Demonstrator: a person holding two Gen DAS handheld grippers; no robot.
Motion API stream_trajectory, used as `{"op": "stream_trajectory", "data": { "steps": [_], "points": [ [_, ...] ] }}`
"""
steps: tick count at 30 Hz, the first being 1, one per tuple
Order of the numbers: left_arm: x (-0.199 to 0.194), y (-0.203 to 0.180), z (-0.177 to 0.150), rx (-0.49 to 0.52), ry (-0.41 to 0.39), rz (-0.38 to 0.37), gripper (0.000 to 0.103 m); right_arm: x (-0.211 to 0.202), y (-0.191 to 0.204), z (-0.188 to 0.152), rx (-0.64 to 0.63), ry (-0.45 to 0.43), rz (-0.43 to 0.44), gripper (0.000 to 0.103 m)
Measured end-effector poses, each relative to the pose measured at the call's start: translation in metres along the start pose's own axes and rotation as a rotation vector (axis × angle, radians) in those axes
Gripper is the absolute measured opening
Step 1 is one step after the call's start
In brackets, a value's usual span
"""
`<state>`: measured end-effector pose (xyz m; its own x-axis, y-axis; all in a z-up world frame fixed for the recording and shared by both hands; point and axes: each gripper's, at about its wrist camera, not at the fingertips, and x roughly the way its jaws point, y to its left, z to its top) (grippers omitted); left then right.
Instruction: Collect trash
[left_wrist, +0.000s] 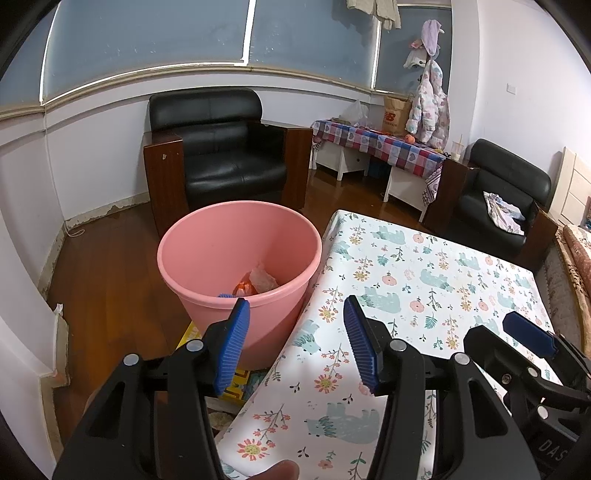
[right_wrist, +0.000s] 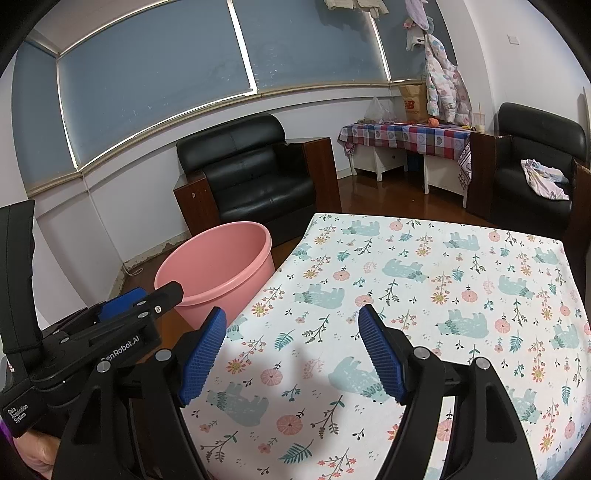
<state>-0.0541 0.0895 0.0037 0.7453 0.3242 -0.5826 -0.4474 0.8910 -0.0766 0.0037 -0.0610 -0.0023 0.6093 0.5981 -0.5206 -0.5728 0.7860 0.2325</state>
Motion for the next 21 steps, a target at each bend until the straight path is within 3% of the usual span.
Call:
{"op": "stream_trajectory", "data": {
  "steps": [21],
  "points": [
    [-0.0086, -0.0020, 0.0039, 0.023, -0.039, 0.034, 0.053, -0.0009, 0.0016, -0.0006, -0.002, -0.001, -0.001, 0.073]
  ]
}}
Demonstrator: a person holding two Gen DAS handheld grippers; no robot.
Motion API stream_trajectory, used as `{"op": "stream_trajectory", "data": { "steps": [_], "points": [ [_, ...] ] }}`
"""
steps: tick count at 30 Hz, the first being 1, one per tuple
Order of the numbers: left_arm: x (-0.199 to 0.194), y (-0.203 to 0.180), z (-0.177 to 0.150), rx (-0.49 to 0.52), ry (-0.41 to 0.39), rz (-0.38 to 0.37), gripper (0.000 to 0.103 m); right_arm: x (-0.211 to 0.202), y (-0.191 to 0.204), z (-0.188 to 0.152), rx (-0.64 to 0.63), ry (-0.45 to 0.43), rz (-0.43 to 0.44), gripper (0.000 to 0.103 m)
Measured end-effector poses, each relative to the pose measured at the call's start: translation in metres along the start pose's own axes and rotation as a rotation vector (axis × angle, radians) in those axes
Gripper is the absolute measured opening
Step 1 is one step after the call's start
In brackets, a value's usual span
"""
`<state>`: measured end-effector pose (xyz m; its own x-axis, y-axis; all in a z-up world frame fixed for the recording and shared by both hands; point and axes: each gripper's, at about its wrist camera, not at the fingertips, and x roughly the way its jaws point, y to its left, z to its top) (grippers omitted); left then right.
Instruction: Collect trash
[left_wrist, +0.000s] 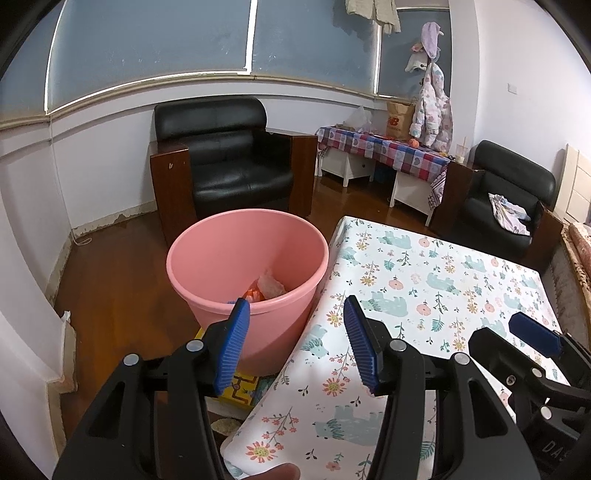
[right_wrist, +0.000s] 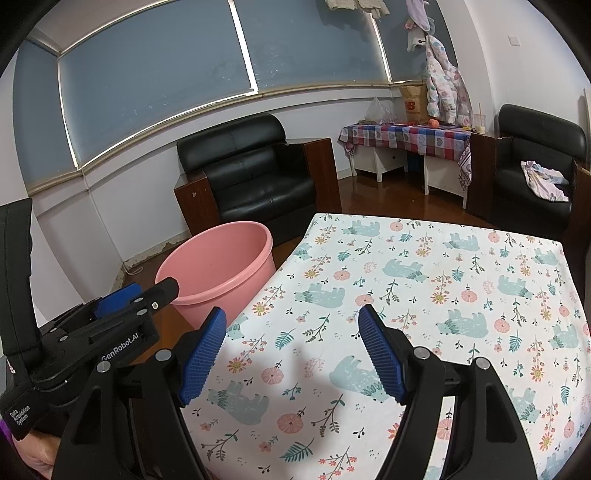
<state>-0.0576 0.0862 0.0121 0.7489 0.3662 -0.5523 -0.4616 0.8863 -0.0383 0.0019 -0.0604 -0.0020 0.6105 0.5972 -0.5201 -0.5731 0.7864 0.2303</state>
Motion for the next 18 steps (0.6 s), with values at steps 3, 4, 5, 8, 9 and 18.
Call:
{"op": "stream_trajectory", "data": {
  "steps": [3, 4, 5, 8, 9, 18],
  "points": [
    [-0.0015, -0.0022, -0.0026, 0.004, -0.007, 0.001, 0.053, 0.0002, 0.0002, -0.0001, 0.001, 0.001, -0.001, 0.073],
    [-0.0018, -0.0021, -0.0026, 0.004, -0.008, 0.002, 0.053, 0.0001, -0.0001, -0.0003, 0.001, 0.001, 0.001, 0.073],
    [-0.0020, -0.0022, -0.0032, 0.002, -0.006, 0.001, 0.053, 0.0001, 0.0000, -0.0002, 0.000, 0.000, 0.000, 0.073],
    [-0.0018, -0.0021, -0.0035, 0.001, -0.004, 0.001, 0.053, 0.0000, 0.0004, -0.0003, -0.003, -0.001, 0.000, 0.073],
    [-0.0028, -0.0027, -0.0038, 0.000, -0.004, 0.001, 0.053, -0.0005, 0.0002, -0.0005, -0.003, -0.001, 0.000, 0.073],
    [-0.0043, -0.0017, -0.0023, 0.000, -0.009, 0.003, 0.053, -0.0012, 0.0011, -0.0004, -0.007, -0.002, 0.000, 0.073]
  ]
}}
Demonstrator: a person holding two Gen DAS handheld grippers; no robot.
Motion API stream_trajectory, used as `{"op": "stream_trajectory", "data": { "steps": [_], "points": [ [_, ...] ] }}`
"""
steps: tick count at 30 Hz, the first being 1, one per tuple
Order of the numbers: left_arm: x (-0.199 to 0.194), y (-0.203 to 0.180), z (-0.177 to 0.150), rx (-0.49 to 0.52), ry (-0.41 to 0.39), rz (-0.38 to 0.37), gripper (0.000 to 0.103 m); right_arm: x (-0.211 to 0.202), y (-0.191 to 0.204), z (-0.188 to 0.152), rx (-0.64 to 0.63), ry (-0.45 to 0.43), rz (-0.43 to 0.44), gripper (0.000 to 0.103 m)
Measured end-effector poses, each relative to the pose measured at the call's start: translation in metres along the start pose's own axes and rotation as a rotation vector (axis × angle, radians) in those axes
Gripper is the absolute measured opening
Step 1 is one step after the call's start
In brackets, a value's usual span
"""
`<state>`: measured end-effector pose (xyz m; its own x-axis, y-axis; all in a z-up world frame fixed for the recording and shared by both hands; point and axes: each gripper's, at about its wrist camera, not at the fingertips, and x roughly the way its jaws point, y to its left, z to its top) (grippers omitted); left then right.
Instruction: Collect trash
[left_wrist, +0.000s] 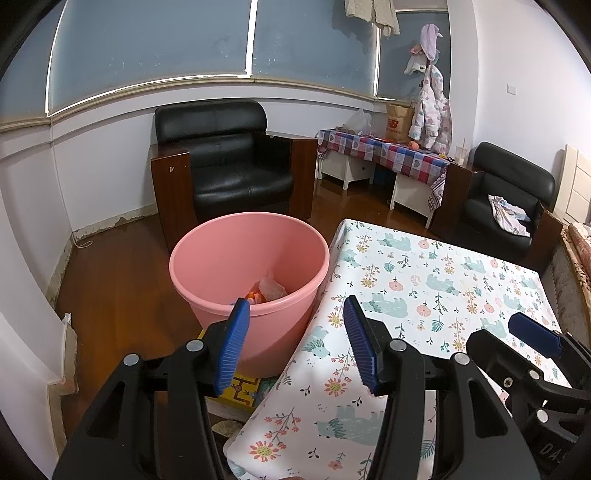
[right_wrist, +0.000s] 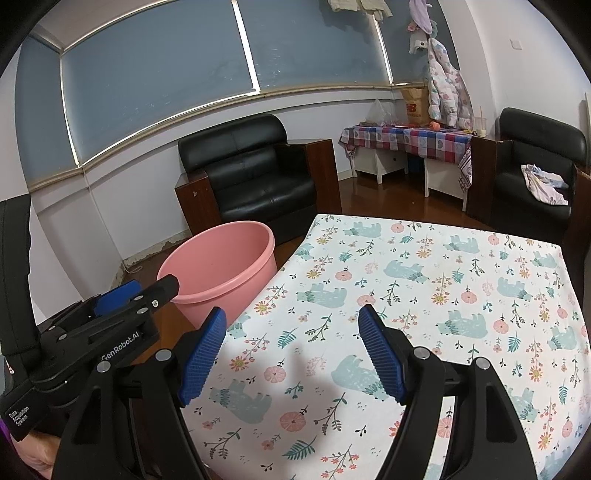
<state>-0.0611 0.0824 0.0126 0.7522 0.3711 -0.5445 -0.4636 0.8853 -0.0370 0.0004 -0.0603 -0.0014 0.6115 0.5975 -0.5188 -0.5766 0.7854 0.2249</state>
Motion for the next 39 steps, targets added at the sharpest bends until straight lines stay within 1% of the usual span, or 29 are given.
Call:
{"op": "stream_trajectory", "data": {
  "steps": [39],
  "points": [
    [-0.0018, 0.0016, -0.0012, 0.005, -0.002, 0.000, 0.053, -0.0008, 0.0019, -0.0010, -0.002, -0.001, -0.001, 0.073]
  ]
}}
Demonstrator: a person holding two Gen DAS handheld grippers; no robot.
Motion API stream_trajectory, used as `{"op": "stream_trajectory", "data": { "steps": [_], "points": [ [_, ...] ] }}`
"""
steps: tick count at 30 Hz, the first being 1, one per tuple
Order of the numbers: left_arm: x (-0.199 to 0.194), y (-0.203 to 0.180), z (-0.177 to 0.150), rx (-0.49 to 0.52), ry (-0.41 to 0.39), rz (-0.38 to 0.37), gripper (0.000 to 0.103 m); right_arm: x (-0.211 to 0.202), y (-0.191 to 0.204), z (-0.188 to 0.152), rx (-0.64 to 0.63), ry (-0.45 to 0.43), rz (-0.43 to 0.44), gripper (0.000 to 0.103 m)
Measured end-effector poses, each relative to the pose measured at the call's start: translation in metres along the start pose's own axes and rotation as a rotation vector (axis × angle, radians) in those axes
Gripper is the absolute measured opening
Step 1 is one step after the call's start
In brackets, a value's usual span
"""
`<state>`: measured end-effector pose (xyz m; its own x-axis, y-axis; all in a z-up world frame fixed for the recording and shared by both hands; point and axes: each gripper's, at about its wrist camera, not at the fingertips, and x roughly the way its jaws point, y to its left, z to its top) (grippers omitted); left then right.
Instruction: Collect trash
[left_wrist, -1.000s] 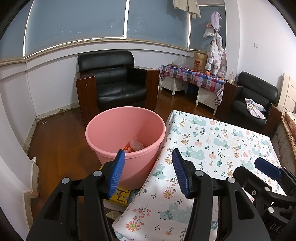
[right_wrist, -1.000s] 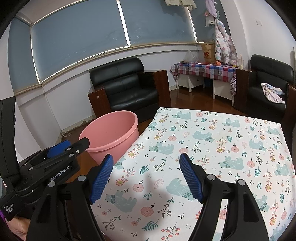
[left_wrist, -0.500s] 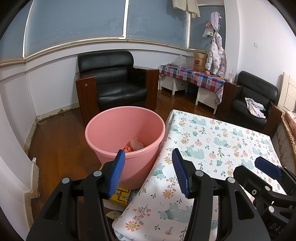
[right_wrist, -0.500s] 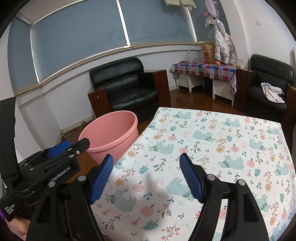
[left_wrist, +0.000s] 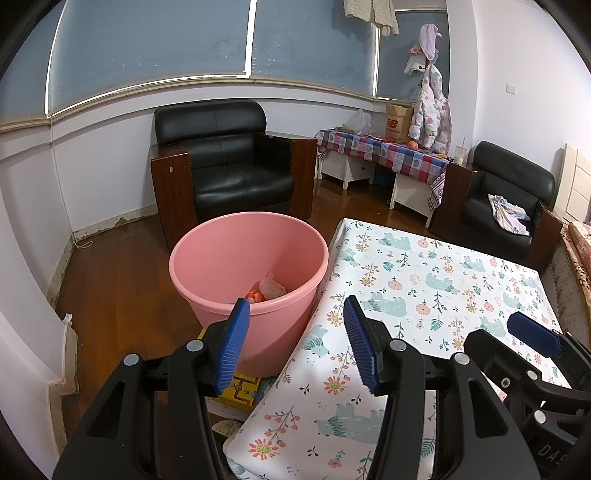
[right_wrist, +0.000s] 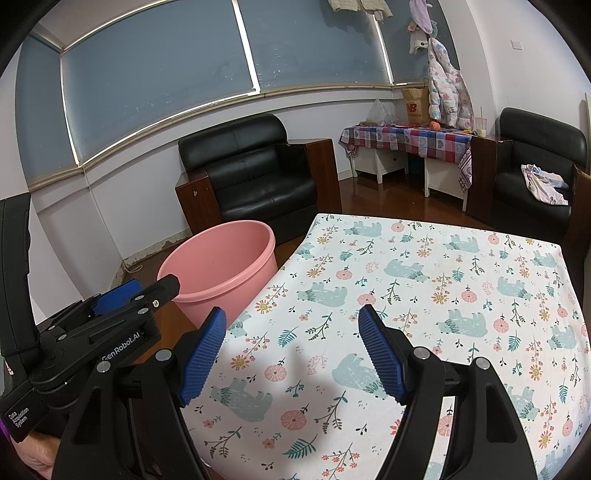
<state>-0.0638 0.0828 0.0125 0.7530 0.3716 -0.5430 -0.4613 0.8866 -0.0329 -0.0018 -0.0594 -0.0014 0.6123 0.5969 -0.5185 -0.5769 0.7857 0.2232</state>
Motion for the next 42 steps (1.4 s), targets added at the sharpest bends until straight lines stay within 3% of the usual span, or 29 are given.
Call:
{"op": "stream_trajectory", "data": {
  "steps": [42],
  "points": [
    [0.0030, -0.0035, -0.0097, -0.008, 0.012, 0.012, 0.053, -0.0021, 0.0015, -0.0024, -0.002, 0.001, 0.001, 0.073]
  ]
}}
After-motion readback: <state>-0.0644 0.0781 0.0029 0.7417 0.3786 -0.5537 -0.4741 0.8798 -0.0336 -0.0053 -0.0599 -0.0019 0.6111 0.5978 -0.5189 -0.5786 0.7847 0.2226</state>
